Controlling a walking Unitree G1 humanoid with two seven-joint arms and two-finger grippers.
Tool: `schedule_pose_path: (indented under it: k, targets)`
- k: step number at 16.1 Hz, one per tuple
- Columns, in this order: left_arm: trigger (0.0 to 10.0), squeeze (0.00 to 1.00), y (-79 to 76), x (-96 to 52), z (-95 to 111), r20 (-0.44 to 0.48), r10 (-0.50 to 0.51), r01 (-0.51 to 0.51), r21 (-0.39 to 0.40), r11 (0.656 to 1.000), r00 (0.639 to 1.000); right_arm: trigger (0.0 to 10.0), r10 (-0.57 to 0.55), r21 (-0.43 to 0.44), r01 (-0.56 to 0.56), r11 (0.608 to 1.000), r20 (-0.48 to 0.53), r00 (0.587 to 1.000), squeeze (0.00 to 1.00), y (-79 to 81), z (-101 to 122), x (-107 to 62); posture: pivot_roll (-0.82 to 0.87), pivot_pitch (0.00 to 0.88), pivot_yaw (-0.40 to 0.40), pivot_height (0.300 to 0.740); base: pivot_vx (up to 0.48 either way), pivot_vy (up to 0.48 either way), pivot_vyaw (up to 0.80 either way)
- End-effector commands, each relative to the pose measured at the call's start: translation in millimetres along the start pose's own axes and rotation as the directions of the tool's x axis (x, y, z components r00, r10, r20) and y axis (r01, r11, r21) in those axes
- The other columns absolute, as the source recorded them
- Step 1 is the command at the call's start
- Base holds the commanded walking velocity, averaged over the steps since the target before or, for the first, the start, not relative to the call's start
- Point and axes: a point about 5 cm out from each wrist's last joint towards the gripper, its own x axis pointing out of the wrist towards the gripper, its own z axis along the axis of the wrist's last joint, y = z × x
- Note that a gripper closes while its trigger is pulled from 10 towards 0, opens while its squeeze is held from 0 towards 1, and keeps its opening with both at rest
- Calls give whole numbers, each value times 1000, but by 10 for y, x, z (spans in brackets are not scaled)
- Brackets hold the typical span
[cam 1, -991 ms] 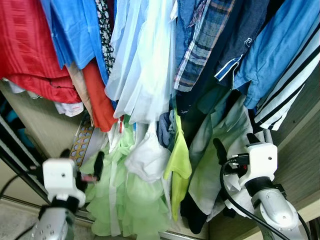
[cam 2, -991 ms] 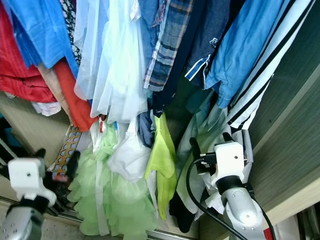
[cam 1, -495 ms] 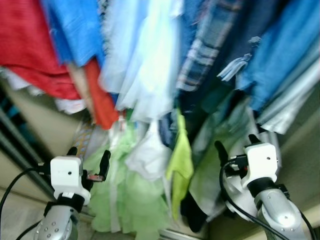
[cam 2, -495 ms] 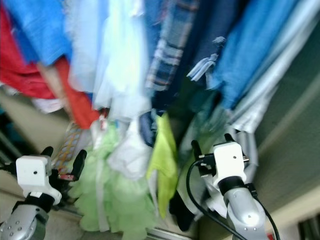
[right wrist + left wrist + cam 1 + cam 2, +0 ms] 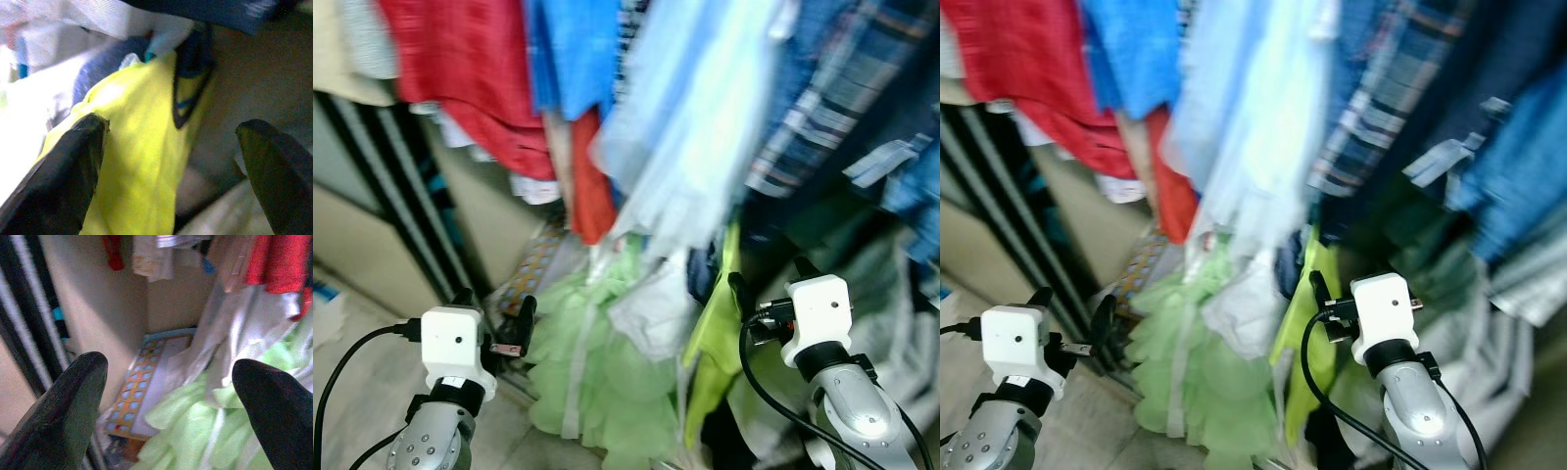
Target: Clean up the room
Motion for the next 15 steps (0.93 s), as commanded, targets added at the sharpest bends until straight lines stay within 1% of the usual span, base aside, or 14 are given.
schedule_pose_path:
  k: [1,4,6,8,15]
  targets:
    - [10000,0,6,17,30,12,-1,1,20,1000,1000,10000,15,-7,-14,1000,16,1000,0,3,43,11,-56,45,-57,740,0,0,800]
    - [10000,0,52,54,79,35,40,-40,14,999,999,10000,10,-7,-10,1000,23,1000,0,-7,57,29,-53,55,-59,740,0,0,800]
    - [10000,0,39,53,72,31,45,-46,19,999,998,10000,24,-11,-24,1000,30,999,0,12,69,45,-51,57,-59,740,0,0,800]
    - [10000,0,34,59,59,18,45,-45,-8,999,999,10000,29,-10,-29,1000,31,999,0,21,70,64,-51,57,-58,740,0,0,800]
    - [10000,0,29,89,54,16,54,-54,-1,999,998,10000,61,0,-61,998,20,998,0,47,38,88,-50,58,-67,740,0,0,800]
